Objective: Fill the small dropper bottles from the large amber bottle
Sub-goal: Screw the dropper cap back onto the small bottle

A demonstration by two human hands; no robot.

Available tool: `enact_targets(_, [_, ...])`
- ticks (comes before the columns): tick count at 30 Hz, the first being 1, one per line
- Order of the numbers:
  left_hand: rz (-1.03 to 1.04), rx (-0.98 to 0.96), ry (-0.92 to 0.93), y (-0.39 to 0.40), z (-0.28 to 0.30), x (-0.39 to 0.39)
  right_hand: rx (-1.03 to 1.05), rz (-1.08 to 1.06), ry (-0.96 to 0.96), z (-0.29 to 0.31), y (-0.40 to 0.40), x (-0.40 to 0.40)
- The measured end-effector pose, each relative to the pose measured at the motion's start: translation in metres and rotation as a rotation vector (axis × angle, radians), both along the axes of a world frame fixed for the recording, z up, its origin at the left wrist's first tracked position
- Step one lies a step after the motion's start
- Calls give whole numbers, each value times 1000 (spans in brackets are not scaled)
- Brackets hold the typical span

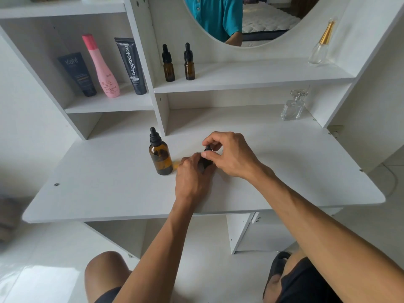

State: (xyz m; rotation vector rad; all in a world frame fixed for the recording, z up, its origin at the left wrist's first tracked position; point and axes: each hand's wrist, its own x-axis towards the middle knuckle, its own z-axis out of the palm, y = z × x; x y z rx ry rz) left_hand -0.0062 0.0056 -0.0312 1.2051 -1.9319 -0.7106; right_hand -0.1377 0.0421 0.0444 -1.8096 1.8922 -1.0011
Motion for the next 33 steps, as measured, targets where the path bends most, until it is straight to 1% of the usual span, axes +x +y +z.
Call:
enact_targets(2, [-6,-7,4,1,1,0,0,-12,8,1,-1,0])
enact_targets(6, [-1,-16,7,0,1,-1,42,42,17,4,2,-2])
enact_targets(10, [3,-2,12,-1,-1,0,27,-1,11,5,3,0])
enact_targets(14, [6,-12,-6,-1,-1,0,52,54,32,7,4,-2])
enact_targets(17, [11,-1,-3,-2,-1,-1,73,56,21,6,4,-3])
enact_targets(33, [31,32,-18,-1,1,-2,28,35,18,-2,3,-2])
